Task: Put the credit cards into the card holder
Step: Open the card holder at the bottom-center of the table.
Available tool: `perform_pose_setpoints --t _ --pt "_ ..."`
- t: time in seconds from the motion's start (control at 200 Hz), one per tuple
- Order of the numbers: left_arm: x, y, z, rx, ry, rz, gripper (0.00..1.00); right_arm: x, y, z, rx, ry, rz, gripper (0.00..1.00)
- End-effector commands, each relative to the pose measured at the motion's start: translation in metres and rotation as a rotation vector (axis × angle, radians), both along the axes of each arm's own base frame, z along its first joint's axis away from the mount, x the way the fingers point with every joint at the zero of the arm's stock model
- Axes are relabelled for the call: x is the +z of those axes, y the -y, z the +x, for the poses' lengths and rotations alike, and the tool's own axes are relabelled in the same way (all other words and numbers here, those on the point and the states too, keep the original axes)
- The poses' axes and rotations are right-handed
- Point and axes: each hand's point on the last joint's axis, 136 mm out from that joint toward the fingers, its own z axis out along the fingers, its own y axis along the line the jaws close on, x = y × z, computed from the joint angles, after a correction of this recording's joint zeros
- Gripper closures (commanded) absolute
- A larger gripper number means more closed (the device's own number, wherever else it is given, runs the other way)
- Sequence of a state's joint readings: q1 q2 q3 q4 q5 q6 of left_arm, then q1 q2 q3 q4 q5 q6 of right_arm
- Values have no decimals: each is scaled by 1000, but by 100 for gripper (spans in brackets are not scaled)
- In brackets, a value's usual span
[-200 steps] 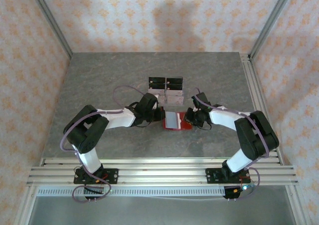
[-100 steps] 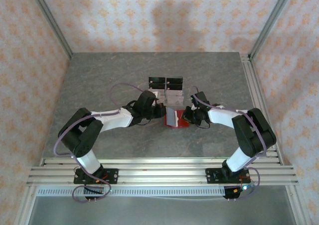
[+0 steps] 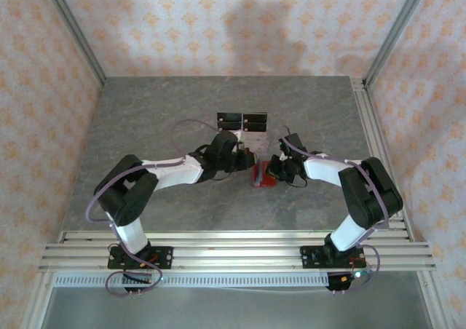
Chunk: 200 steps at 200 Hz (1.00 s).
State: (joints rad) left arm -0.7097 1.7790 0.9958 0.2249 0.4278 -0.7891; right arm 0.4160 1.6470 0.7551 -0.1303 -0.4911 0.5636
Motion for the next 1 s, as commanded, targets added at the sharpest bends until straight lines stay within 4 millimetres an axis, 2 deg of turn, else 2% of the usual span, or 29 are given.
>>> perform_pose_setpoints --t 0.0,0.045,0.13,0.255,0.4,0.56,0.731,0.866,0.996 --pt "-6 21 -6 -38 -36 -27 100 -67 32 -57 9 -238 -180 88" --pt "-9 23 -6 -38 -45 -20 100 -67 32 -57 9 -239 -180 88" --pt "-15 15 -7 -10 -48 21 100 -67 32 -58 9 -240 -182 88" --pt "-20 -4 -10 15 -46 89 100 -60 34 -58 2 -228 -186 88" --pt "-23 -32 -15 43 -48 160 100 -45 41 -59 -13 -197 -199 81" --pt "-25 -54 -19 44 -49 212 100 -12 55 -60 -46 -131 -235 67" --pt "-24 -61 -21 34 -46 228 100 28 66 -58 -92 -42 -240 61" --pt "-28 -64 -25 29 -54 239 100 56 63 -54 -89 10 -209 59" --pt "-33 -69 -28 32 -57 259 100 72 43 -46 -34 41 -135 54"
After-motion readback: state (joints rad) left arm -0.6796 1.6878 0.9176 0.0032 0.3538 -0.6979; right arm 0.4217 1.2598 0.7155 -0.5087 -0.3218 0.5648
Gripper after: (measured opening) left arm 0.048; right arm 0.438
